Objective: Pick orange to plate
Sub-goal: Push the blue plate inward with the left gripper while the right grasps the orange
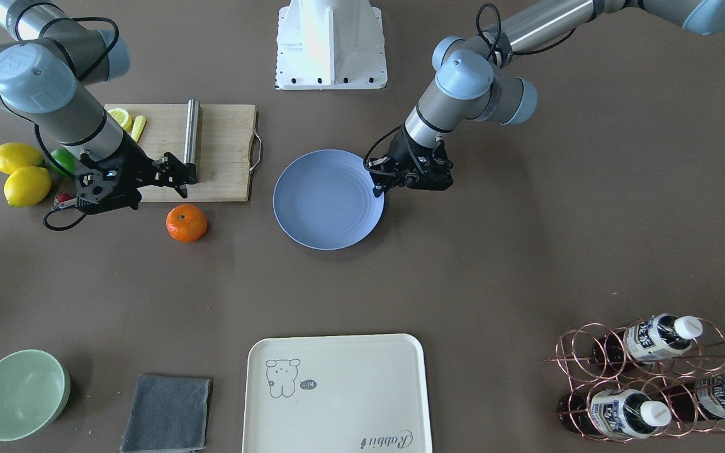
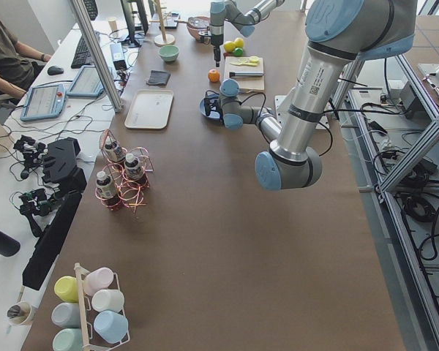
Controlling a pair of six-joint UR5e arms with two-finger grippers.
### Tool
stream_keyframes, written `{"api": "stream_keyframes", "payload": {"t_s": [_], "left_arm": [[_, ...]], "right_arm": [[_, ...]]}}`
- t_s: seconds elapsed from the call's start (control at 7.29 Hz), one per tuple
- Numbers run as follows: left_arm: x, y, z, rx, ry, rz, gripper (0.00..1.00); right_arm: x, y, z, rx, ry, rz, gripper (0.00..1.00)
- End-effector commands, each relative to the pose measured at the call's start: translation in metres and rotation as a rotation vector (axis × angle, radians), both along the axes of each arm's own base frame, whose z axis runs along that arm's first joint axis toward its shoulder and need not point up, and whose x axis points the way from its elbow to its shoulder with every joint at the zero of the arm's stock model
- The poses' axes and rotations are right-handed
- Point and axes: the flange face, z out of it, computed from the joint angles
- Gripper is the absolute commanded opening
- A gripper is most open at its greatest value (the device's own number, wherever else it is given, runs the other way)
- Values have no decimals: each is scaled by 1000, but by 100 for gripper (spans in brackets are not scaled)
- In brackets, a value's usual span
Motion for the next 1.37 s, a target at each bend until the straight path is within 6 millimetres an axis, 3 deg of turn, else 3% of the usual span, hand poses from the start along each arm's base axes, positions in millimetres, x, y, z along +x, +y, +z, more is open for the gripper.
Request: {"api": "stream_keyframes", "payload": {"t_s": [0.0, 0.27, 0.41, 0.69, 0.82, 0.96, 1.1, 1.23], "left_arm": [[1, 0, -1, -4, 0, -3, 0], [1, -1, 0, 0, -4, -14, 64], [0, -1, 0, 1, -2, -16, 75], [0, -1, -1, 1, -2, -16, 80], [0, -1, -1, 1, -2, -16, 80], [0, -1, -1, 1, -2, -16, 80], [0, -1, -1, 1, -2, -16, 80], [-1, -1, -1, 2, -1, -16, 80]], "right_arm": [[-27, -5, 3, 9, 34, 13, 100], [-44, 2, 7, 41, 69, 22, 100], [-50, 2, 9, 40, 77, 19, 100], [-59, 3, 19, 56, 111, 33, 96], [-60, 2, 19, 55, 111, 35, 82], [-62, 0, 12, 47, 108, 43, 27], [-63, 0, 9, 36, 103, 51, 0], [-60, -8, -4, 37, 82, 56, 0]]}}
